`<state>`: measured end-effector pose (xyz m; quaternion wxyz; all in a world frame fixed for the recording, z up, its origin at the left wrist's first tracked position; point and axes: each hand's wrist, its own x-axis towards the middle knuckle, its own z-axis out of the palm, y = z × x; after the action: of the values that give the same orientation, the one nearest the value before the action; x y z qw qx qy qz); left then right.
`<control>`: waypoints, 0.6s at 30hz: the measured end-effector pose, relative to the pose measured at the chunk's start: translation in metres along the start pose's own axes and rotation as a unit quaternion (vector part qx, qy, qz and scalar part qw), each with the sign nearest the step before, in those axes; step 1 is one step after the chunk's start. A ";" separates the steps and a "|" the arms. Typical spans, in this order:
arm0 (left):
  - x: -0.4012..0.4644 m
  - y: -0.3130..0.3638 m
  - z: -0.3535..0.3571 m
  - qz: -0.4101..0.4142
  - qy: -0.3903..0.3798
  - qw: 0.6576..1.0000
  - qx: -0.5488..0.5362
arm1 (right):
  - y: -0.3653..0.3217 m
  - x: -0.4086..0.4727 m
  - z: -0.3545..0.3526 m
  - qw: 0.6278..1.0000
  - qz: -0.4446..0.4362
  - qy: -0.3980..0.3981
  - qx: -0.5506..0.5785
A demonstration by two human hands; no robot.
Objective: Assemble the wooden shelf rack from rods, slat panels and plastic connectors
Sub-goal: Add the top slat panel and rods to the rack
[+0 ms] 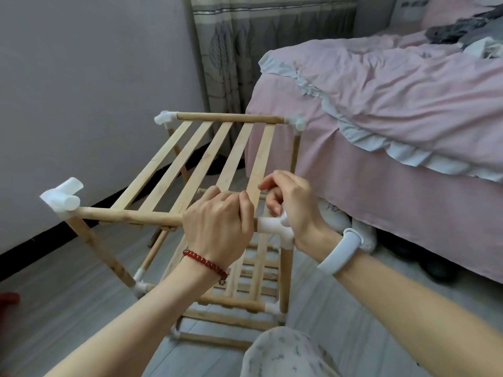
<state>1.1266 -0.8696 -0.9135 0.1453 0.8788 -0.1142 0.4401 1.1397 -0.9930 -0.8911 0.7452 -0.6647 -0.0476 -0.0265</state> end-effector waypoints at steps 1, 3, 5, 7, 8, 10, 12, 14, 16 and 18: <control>0.001 -0.001 0.001 0.000 0.006 1.000 0.000 | 0.000 0.001 0.001 1.000 -0.002 0.002 0.000; 0.004 0.000 0.003 -0.007 -0.002 1.000 0.003 | 0.000 0.003 0.000 1.000 -0.004 0.005 -0.002; 0.005 0.002 0.004 0.000 -0.008 1.000 0.012 | 0.000 0.005 -0.003 1.000 -0.012 0.008 -0.008; 0.006 0.001 0.004 0.004 -0.010 1.000 0.009 | -0.001 0.006 -0.004 0.999 -0.026 0.011 -0.045; 0.006 -0.001 0.003 0.005 -0.015 1.000 0.001 | -0.001 0.006 -0.004 0.996 -0.038 0.012 -0.081; 0.005 -0.003 0.000 0.012 -0.034 0.999 -0.019 | -0.001 0.007 -0.005 0.979 -0.077 0.007 -0.188; 0.005 -0.007 -0.007 0.022 -0.053 0.997 -0.045 | -0.004 0.008 -0.008 0.939 -0.123 -0.009 -0.322; 0.007 -0.016 -0.020 0.011 -0.058 0.996 -0.063 | -0.010 0.008 -0.006 0.888 -0.148 -0.025 -0.434; 0.012 -0.037 -0.035 -0.022 -0.044 0.998 -0.044 | -0.019 0.009 0.002 0.842 -0.169 -0.039 -0.510; 0.018 -0.067 -0.052 -0.057 -0.019 0.998 -0.002 | -0.027 0.008 0.018 0.803 -0.189 -0.062 -0.562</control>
<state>1.1205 -0.7902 -0.8792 0.1700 0.8919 -0.0675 0.4136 1.1444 -0.9784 -0.8612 0.2171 -0.9451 -0.1947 -0.1477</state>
